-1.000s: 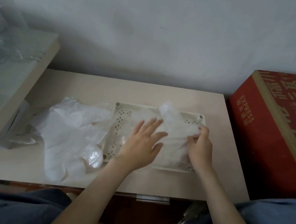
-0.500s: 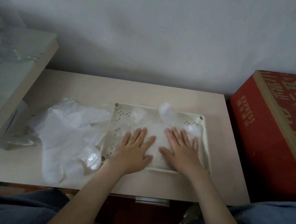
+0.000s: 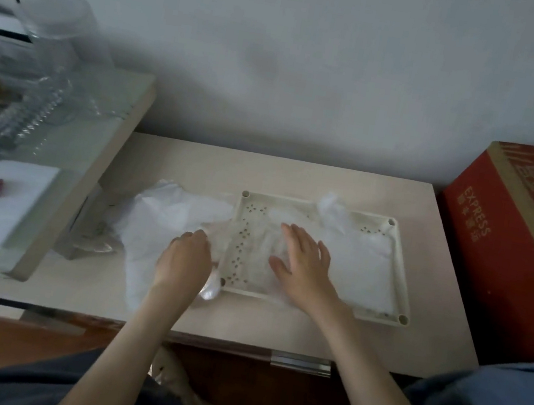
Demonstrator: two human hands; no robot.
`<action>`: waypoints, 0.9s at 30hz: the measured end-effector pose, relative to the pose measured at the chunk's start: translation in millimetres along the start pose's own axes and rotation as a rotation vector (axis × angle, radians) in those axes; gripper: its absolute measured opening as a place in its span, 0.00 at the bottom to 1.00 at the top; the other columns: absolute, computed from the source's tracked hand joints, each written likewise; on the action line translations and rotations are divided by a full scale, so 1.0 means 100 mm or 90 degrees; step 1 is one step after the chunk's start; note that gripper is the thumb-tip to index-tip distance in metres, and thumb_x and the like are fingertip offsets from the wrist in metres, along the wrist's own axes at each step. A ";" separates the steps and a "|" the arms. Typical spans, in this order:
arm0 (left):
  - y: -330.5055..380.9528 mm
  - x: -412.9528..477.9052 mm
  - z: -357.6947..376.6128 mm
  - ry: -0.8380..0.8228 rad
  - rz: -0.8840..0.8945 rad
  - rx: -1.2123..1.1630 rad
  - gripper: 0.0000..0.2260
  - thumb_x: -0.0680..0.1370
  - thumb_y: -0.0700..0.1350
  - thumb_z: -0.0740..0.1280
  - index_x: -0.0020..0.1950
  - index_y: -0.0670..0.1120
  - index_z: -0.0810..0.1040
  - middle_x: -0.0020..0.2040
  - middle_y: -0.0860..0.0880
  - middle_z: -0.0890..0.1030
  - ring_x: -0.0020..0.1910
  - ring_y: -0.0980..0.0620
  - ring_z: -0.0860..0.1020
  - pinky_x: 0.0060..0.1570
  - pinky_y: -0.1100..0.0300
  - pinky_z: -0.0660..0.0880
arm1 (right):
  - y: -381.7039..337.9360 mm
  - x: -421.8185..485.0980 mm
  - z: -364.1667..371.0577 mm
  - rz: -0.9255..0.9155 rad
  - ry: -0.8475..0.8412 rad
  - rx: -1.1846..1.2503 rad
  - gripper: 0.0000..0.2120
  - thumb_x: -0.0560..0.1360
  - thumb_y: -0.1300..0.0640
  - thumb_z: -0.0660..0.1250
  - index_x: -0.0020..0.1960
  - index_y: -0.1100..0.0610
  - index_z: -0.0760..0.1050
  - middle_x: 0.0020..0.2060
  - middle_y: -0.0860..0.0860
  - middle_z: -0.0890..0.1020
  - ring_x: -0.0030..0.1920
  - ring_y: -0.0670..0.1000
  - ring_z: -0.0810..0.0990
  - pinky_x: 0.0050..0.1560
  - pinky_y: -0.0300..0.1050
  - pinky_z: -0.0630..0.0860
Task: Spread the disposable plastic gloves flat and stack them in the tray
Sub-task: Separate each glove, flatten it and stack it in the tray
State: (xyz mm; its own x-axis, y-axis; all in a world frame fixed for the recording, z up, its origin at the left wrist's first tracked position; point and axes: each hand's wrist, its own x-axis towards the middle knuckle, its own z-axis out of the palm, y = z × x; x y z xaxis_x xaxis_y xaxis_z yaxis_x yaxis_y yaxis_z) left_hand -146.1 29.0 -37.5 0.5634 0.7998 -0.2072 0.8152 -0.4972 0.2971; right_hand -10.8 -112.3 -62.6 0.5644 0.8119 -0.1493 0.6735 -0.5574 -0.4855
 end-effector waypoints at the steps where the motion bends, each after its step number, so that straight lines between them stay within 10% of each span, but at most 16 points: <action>1: -0.01 0.01 0.01 0.021 0.000 -0.003 0.07 0.81 0.39 0.54 0.48 0.42 0.70 0.51 0.43 0.77 0.48 0.46 0.75 0.41 0.58 0.68 | -0.06 0.00 0.02 -0.016 0.007 0.011 0.28 0.82 0.49 0.54 0.78 0.53 0.48 0.77 0.50 0.52 0.77 0.48 0.46 0.74 0.52 0.38; 27: -0.16 0.03 -0.14 0.083 0.020 -0.193 0.14 0.80 0.46 0.60 0.34 0.46 0.65 0.31 0.50 0.70 0.31 0.50 0.68 0.29 0.59 0.62 | -0.68 0.04 -0.17 -0.097 -0.048 0.332 0.28 0.81 0.58 0.58 0.75 0.37 0.54 0.72 0.36 0.61 0.72 0.38 0.57 0.72 0.41 0.58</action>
State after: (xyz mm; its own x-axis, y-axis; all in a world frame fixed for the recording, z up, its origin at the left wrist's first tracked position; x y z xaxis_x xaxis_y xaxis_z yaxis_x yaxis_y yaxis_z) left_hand -159.7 44.0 -29.8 0.5497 0.8317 -0.0785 0.7096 -0.4153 0.5692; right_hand -46.0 -73.6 -15.5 0.4303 0.8976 -0.0962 0.4079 -0.2883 -0.8663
